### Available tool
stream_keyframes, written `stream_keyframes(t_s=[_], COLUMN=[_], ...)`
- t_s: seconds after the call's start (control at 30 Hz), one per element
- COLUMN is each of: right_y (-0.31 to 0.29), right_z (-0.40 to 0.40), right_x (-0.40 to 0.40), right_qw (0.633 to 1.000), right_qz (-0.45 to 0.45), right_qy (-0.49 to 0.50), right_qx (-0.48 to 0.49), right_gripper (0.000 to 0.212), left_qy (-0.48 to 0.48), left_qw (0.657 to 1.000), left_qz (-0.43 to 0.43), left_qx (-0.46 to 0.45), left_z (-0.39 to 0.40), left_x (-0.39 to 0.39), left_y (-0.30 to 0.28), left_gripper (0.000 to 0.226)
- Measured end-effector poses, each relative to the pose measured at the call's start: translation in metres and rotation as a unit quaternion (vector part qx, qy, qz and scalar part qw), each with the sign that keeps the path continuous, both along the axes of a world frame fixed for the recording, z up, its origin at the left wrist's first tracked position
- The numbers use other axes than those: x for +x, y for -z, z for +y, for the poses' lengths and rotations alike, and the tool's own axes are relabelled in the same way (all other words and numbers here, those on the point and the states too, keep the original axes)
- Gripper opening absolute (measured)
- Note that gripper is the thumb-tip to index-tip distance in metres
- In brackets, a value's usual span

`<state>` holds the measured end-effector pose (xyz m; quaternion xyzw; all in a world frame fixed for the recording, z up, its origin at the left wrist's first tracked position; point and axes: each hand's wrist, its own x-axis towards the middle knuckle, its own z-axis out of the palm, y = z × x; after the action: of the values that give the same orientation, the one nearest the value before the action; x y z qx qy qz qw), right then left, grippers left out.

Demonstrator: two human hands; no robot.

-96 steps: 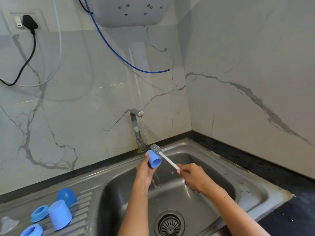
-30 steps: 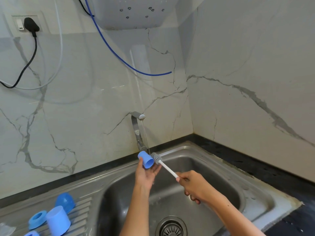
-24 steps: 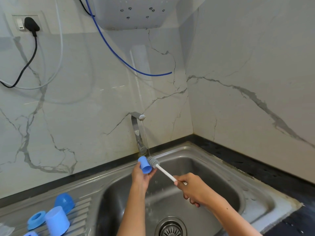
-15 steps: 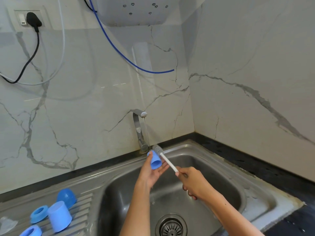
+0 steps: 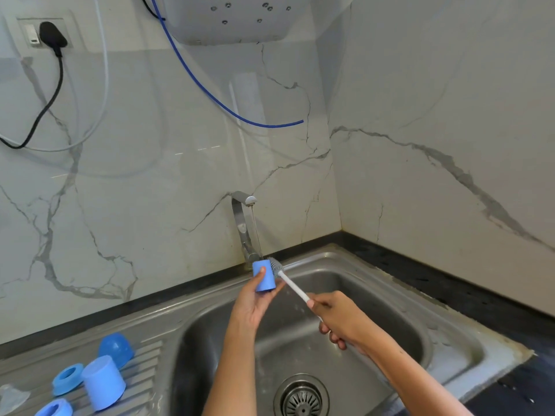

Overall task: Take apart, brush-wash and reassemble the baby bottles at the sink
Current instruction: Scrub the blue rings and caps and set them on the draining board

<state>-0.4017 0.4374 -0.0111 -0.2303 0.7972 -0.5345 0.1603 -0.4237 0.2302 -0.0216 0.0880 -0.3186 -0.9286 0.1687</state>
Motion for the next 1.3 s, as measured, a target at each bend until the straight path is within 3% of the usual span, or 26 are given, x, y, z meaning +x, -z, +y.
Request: stream_keyframes(t_s=[0.13,0.23,0.4,0.57,0.73,0.87,1.03,1.3], right_y=[0.0,0.0,0.0,0.001,0.0,-0.001,-0.002,0.003], right_z=[0.003,0.005,0.001,0.01,0.006,0.001,0.006,0.004], right_x=[-0.003,-0.001,-0.006,0.002,-0.001,0.001,0.01,0.012], right_qw=[1.0,1.0,0.999,1.0,0.999,0.999,0.999,0.998], right_qz=[0.016,0.026,0.033,0.018,0.025,0.023,0.029,0.044], right_qy=[0.018,0.014,0.033,0.014,0.039,0.03,0.002,0.014], right_qx=[-0.013,-0.002,0.004,0.003,0.006,0.009,0.017,0.032], right_gripper=[0.037,0.037,0.035,0.035,0.032,0.035,0.037,0.033], left_qy=[-0.079,-0.148,-0.095,-0.153,-0.098,-0.119,-0.179,-0.118], left_qw=[0.987,0.972,0.978,0.974,0.972,0.975,0.982,0.989], left_qz=[-0.084,-0.087,-0.062,-0.06,-0.076,-0.07,-0.045,-0.002], left_qx=[-0.116,-0.158,-0.173,-0.156,-0.197,-0.175,-0.045,0.084], left_z=[-0.002,-0.008,0.0,-0.005,0.005,0.002,-0.007,-0.002], left_x=[-0.002,0.0,0.005,0.007,0.008,0.007,0.003,0.0], left_y=[0.012,0.015,0.015,0.015,0.014,0.013,0.014,-0.001], left_gripper=[0.03,0.03,0.026,0.02,0.022,0.02,0.01,0.007])
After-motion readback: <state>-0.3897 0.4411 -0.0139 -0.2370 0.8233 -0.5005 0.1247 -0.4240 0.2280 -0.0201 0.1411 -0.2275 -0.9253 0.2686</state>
